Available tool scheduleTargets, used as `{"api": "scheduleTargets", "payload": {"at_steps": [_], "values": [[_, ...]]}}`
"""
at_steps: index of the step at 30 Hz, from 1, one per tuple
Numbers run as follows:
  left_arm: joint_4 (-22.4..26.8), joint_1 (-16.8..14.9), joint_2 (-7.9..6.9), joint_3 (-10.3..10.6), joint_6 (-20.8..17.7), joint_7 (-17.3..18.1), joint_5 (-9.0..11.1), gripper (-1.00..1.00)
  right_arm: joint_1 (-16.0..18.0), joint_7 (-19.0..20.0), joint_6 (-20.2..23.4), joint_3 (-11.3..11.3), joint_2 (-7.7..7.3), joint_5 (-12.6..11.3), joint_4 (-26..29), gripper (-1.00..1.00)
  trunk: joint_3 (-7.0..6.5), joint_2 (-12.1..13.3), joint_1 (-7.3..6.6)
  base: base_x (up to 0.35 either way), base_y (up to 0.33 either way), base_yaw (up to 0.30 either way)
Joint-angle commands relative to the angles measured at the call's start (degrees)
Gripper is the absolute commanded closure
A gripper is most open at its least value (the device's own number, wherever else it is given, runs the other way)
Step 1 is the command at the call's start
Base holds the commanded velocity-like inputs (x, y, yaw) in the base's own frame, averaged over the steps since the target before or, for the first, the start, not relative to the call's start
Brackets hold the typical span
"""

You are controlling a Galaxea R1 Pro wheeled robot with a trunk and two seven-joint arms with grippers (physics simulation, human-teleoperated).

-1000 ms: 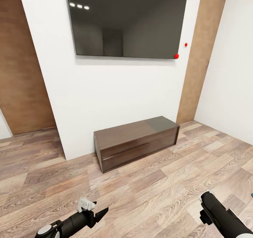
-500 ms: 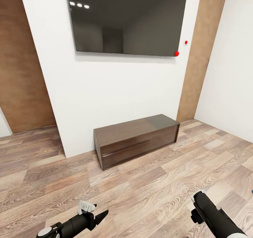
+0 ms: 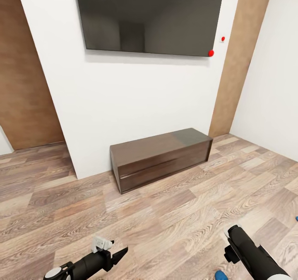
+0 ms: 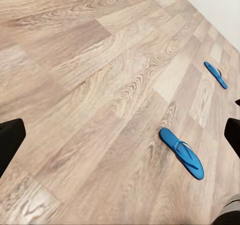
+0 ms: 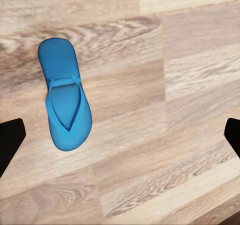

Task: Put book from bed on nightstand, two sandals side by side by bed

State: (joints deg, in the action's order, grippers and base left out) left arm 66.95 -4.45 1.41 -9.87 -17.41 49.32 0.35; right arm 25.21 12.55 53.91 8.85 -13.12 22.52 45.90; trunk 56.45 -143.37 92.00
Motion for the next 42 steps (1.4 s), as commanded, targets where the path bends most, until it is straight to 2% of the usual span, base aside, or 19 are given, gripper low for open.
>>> {"api": "scheduleTargets", "payload": {"at_steps": [1, 9, 33, 35, 39, 41, 42], "values": [[0.00, -0.04, 0.07, -0.17, -0.52, 0.33, 0.03, -1.00, 0.03, 0.52, 0.23, 0.21, -0.06, 0.63, 0.07, -1.00, 0.29, -0.04, 0.01, 0.000, 0.000, 0.000], [-1.54, -0.04, 0.16, -0.14, -0.44, 0.33, 0.00, -1.00, 0.03, 0.46, 0.23, 0.21, -0.06, 0.68, 0.07, -1.00, 2.06, -0.15, 0.22, 0.000, 0.000, 0.000], [-1.43, -0.04, -0.09, -0.34, -0.58, 0.74, 0.24, -1.00, 0.03, 0.38, 0.23, 0.21, -0.04, 0.68, -0.02, -1.00, 7.38, -0.47, 0.84, 0.000, 0.000, 0.000], [-0.31, -0.07, -0.18, -0.36, -0.73, 1.26, 0.90, -1.00, 0.03, 0.38, 0.23, 0.21, -0.04, 0.68, -0.05, -1.00, 7.82, -0.50, 0.89, 0.000, 0.000, 0.000], [6.61, -0.11, -0.20, -0.33, -1.97, 1.94, 4.49, -1.00, 0.03, 0.37, 0.23, 0.21, -0.05, 0.68, -0.09, -1.00, 8.71, -0.55, 0.99, 0.000, 0.000, 0.000], [12.12, -0.12, -0.35, -0.28, -5.44, 2.13, 7.51, -1.00, 0.04, 0.37, 0.23, 0.21, -0.06, 0.68, -0.10, -1.00, 9.15, -0.58, 1.04, 0.000, 0.000, 0.000], [13.48, -0.12, -0.38, -0.27, -6.50, 2.16, 8.20, -1.00, 0.03, 0.37, 0.23, 0.21, -0.06, 0.68, -0.10, -1.00, 9.37, -0.59, 1.07, 0.000, 0.000, 0.000]]}}
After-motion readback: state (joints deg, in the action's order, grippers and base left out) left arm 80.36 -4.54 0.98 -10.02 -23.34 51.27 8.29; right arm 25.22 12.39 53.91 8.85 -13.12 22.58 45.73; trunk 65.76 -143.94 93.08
